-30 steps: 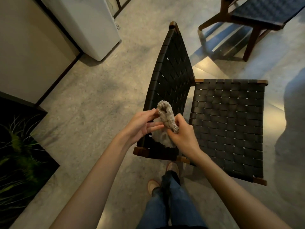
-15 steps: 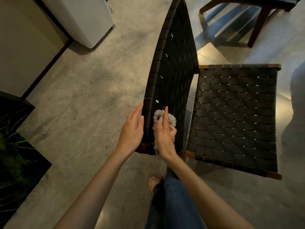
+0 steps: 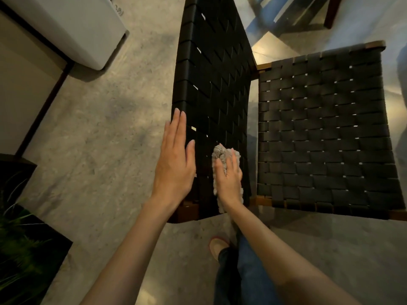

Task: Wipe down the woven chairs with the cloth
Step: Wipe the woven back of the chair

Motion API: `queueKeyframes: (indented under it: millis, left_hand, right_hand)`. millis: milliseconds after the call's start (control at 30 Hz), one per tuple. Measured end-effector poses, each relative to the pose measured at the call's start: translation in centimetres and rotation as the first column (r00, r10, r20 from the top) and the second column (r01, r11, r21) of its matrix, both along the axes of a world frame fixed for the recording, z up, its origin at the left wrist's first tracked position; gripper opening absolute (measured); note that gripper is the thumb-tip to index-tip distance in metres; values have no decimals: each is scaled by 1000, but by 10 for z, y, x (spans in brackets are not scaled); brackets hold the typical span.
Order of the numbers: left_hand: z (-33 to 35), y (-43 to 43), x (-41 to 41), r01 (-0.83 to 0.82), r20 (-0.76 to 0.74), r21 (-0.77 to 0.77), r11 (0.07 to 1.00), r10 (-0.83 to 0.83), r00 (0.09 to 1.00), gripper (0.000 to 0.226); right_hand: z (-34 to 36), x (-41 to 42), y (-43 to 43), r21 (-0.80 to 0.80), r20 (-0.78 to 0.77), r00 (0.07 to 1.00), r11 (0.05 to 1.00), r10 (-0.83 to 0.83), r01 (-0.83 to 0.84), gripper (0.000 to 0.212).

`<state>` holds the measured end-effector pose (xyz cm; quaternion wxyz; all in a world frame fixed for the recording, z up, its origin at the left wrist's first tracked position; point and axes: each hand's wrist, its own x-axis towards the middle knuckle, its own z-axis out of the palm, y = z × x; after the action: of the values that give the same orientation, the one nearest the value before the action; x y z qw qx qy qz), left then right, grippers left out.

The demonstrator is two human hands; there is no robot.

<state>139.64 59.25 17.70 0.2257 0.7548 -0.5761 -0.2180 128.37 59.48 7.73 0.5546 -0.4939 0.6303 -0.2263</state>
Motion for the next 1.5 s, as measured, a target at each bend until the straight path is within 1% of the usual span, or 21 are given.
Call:
queueKeyframes:
  millis: [67,167,267,300,367,433,500,600,700,800,933,1000,1100,1200,1300,1367,1400,1433,1500]
  left_hand:
    - [1,-2,1,-51,-77,-49,998,47,996,49]
    - [5,-1,3,-98,-171,-93,991,81,982,44]
    - [8,2,3,-127,-195,-78,989,110,975,41]
    - [9,3,3,-123,-162,-75,990,110,981,41]
    - [10,1,1,-71,-28,-65,995,69,997,43]
    - [9,-3,-5,7,108,-18,1000,-5,994,46]
    - [7,-6,-11,55,227,46,997,-64,972,51]
    - [3,-6,-13,97,379,89,991,-123,917,55]
    - [-2,-5,-13,107,449,105,989,-143,882,55]
    - [-4,-7,-13,107,480,111,988,-147,865,53]
    - [-7,-7,-13,128,515,120,984,-172,840,53]
    - [-7,-8,-13,127,504,114,985,-167,847,53]
    - [-6,-7,-13,120,489,109,987,-158,858,51]
    - [-5,-7,-14,120,461,84,989,-145,875,50]
    - [-4,-9,-13,124,393,26,992,-124,911,49]
    - [-2,-10,-13,83,275,-40,996,-69,959,47]
    - [0,-10,-12,44,194,-78,996,-28,981,46]
    - [3,-10,-11,-5,107,-117,993,17,994,45]
    - [8,-9,-10,-117,-54,-179,977,109,993,42]
  right_hand:
    - [12,7,3,-33,44,998,999,-41,42,34]
    - [41,25,10,-162,118,993,986,-10,30,35]
    - [61,35,9,-167,179,984,985,-2,32,36]
    - [61,35,9,-178,169,986,984,3,28,36]
    - [55,30,10,-211,115,993,977,-8,32,37]
    - [38,23,9,-181,68,995,980,-67,78,36]
    - [17,15,5,-135,29,994,985,-108,111,34]
    - [-22,0,-2,-136,7,995,986,-98,98,38]
    - [-71,-23,-4,-110,-10,994,988,-107,105,42]
    - [-114,-42,-3,46,-23,980,979,-195,196,46]
    - [-146,-55,-6,230,-130,954,928,-270,293,49]
    - [-154,-60,-6,311,-150,944,892,-294,328,52]
    - [-155,-63,-5,397,-130,921,832,-366,387,54]
    - [-137,-56,-4,366,-103,911,836,-399,408,52]
    - [-101,-44,0,301,-35,920,874,-390,381,48]
    - [-68,-32,4,237,41,931,909,-362,342,45]
    - [-50,-24,6,179,84,937,930,-339,321,42]
    - [-31,-15,7,114,129,941,947,-314,301,40]
    - [4,4,6,12,229,936,962,-267,271,36]
